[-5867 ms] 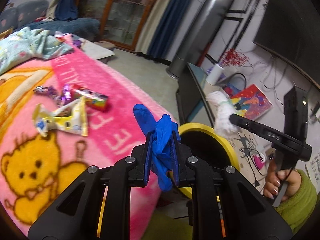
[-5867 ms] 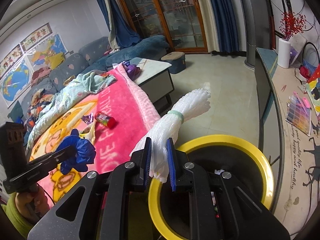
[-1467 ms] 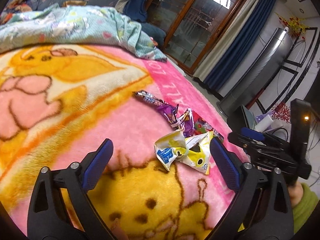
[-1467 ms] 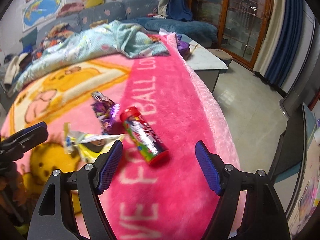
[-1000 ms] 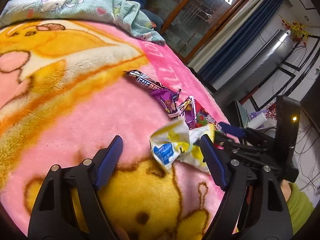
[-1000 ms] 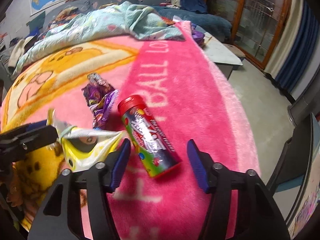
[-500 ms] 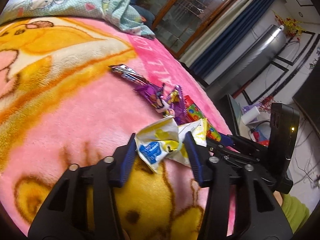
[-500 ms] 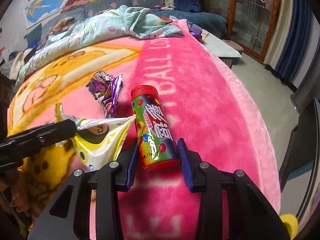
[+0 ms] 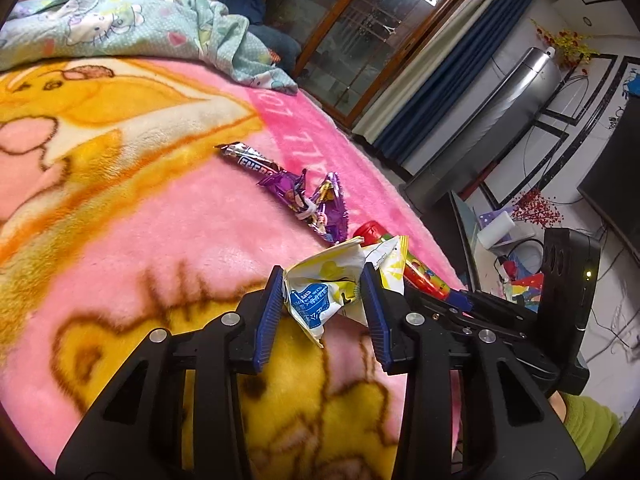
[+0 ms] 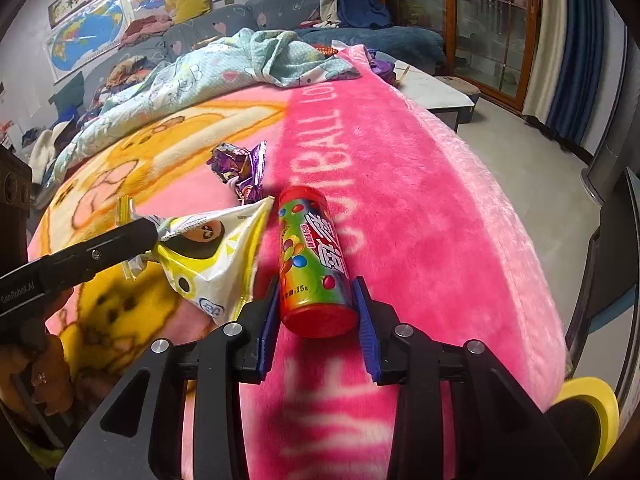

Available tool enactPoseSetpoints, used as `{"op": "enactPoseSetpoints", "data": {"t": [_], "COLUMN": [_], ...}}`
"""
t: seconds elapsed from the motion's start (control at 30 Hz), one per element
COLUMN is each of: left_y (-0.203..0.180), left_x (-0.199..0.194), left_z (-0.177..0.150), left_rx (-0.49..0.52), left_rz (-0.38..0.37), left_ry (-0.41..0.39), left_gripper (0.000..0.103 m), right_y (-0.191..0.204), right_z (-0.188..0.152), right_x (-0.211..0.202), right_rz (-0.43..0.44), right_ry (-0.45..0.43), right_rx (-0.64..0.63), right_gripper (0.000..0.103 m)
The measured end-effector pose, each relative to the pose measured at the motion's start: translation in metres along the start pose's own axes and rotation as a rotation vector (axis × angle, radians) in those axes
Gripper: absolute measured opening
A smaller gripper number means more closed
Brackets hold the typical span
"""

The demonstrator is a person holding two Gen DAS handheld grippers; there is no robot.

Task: Collect trash
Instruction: 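Grasp the red candy tube with the right tool while the left tool grasps the yellow wrapper, then carry the held candy tube and yellow wrapper over the yellow bin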

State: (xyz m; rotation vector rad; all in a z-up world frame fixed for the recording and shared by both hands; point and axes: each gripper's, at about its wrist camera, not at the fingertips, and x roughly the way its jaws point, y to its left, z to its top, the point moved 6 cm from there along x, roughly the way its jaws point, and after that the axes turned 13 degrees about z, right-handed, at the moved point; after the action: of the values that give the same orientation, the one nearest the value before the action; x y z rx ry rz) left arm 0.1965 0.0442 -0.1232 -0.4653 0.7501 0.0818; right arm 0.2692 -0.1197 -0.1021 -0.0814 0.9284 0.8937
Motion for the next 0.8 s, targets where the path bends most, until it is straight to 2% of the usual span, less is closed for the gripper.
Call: {"op": "enactPoseSetpoints", "data": {"t": [0.4,0.8], "left_y": [-0.03,-0.058], "left_x": [-0.031,-0.053], "left_z": [0.003,0.002], "left_rx": [0.052,0.098], "left_rz": [-0.033,-0.065], "left_ry": [-0.055,-0.09], "left_gripper": [0.031,0.031], "right_y": [-0.001,0.001], "right_z": [-0.005,-0.005], "right_x": [-0.049,-0.078], "right_rz": [-0.002,-0.003], "right_ry": [-0.076,-0.124], "right_rx": [0.034,0.04], "right_gripper": [0.03,0.027]}}
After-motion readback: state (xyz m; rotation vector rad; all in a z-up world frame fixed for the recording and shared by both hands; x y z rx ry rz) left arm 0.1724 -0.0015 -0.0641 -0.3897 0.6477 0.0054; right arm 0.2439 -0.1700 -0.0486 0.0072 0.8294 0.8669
